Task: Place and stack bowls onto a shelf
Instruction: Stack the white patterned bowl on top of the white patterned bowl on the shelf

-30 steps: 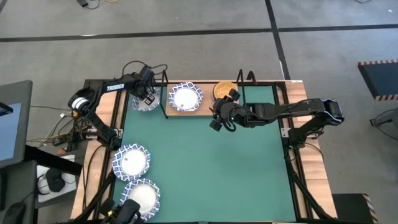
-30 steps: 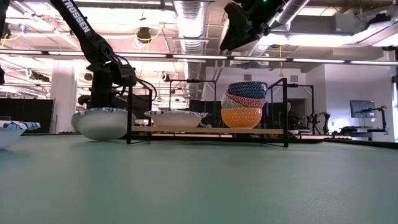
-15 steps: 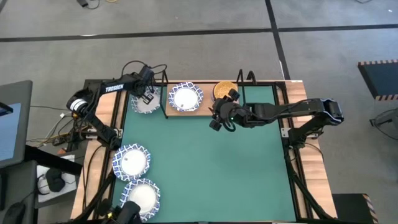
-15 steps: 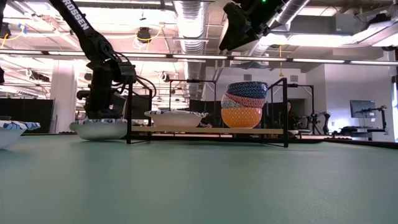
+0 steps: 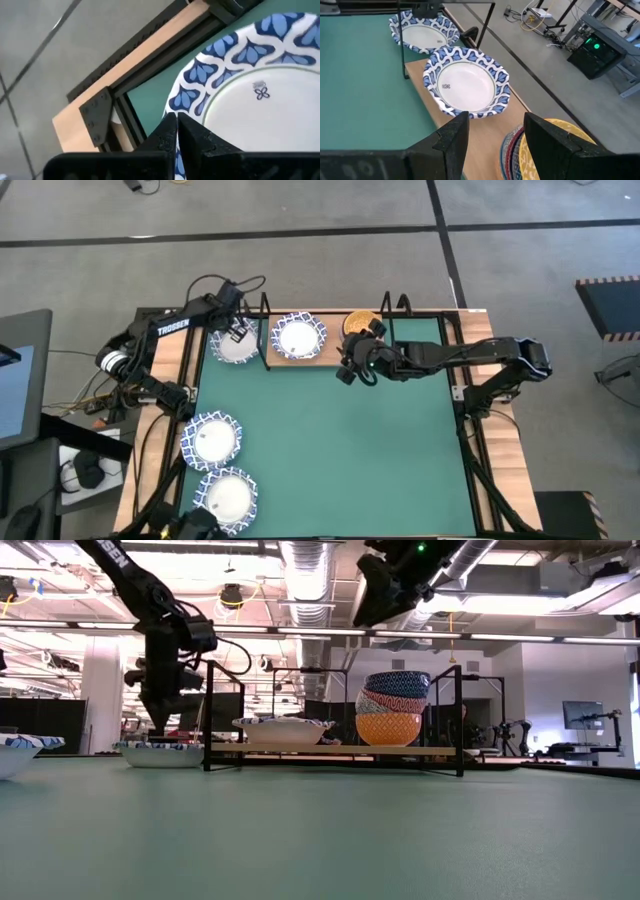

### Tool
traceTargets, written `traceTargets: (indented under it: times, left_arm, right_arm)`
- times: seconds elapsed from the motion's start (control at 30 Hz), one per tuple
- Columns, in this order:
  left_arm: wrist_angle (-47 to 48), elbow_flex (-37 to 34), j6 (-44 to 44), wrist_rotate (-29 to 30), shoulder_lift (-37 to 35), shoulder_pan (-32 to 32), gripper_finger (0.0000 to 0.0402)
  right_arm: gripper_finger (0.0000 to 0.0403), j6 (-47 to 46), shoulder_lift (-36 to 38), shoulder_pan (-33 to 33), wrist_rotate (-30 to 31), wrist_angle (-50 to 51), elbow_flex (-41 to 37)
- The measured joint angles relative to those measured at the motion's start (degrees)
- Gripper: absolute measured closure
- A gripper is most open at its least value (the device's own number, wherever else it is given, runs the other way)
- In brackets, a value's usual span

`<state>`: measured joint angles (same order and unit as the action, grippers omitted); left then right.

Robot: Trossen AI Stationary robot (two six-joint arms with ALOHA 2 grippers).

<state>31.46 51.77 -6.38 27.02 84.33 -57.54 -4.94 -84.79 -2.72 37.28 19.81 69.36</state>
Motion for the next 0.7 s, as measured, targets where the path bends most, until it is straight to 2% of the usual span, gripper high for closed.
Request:
traceTargets:
  times: [0.1,0.23,0.47,0.57,0.7]
  left_arm:
    - [-0.7,-0.1,1.5,-2.2,0.0,-0.7,0.0374]
    - [-2.1,-0.5,3.1,-7.0,0.1,-2.7,0.0316]
    - [-4.8,-0.5,3.7,-7.7,0.1,-3.4,0.0213]
    - [-6.5,-0.5,6.9,-7.7,0.1,-3.5,0.0197]
    - [-7.3,-0.5,11.5,-7.4,0.1,-3.9,0.0197]
  right_arm:
    - [0.0188,0.0,0.0,0.1,-0.7,-0.2,0.0]
    - [0.0188,-0.2,0.0,0.1,-3.0,-0.3,0.0]
    - [0.0188,-0.1,0.0,0.8,-3.1,-0.2,0.0]
    - [0.0188,0.3,0.0,0.7,-3.1,-0.4,0.0]
    - [0.0188,0.5,0.0,0.7,-3.1,-0.5,0.0]
